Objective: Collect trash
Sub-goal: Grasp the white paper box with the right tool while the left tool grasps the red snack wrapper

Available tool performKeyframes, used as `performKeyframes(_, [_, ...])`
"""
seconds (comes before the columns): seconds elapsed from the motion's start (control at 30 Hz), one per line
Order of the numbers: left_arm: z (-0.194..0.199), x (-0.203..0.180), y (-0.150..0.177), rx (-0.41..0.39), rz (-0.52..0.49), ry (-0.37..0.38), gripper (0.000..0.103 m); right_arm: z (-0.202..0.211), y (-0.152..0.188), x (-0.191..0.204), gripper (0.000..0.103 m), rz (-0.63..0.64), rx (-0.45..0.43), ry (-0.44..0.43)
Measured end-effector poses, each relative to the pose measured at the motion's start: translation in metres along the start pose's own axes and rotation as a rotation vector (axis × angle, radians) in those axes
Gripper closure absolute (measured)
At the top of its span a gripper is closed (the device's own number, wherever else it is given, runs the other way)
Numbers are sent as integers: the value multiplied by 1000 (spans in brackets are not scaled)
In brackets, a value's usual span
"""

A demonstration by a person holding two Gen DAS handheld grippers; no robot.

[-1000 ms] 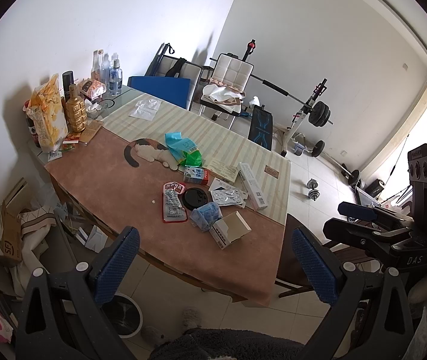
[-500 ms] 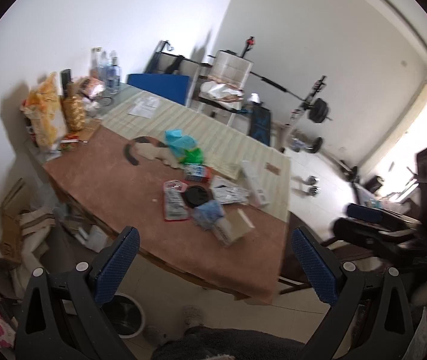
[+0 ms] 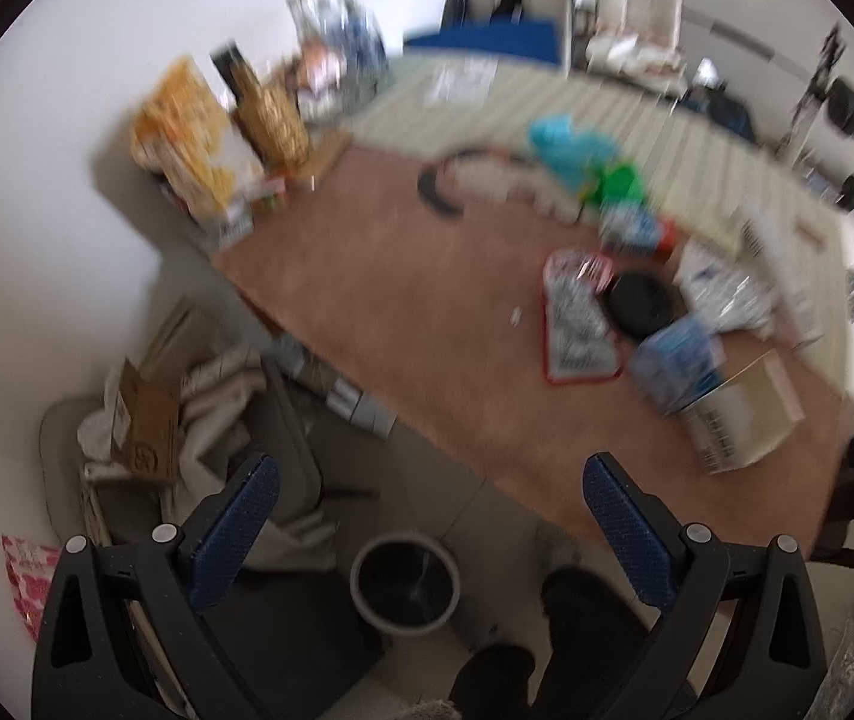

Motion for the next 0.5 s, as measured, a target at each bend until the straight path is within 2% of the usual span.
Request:
performKeyframes(0.13, [-53,-15,14,146,22,-54,0,-94,-22,9,0,138,139,28])
performKeyframes(0.23, [-81,-25,18,227,24,-81,0,-139,-31,18,0,239,220,45])
performKeyframes(0.33, [-98,-29,16,272,41,-96,0,-173,-34,19,0,276,292,50])
performKeyframes(0.4, [-107,-37,11,293,51,-88,0,-192,-36,20,0,272,325,7])
performKeyframes(0.43, [-109,-40,6,298,53,-80,0,-198,-36,19,2,267,328,-14])
performKeyframes(0.47, [-112,-45,0,301,50,-73,0,-201,-36,19,12,266,332,-29])
performKeyframes(0.5, [-116,-52,-7,299,48,-57,0,-203,-37,14,13,249,333,-48])
Point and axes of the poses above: each gripper's, at about its wrist camera, not at the fingertips, and z roughly against the way its jaws point, x to its left, y to its underside, the point moved 4 cm from there along -z, roughly the way its jaws point, and after that the axes turned 7 degrees about z, right-handed, at the moved point
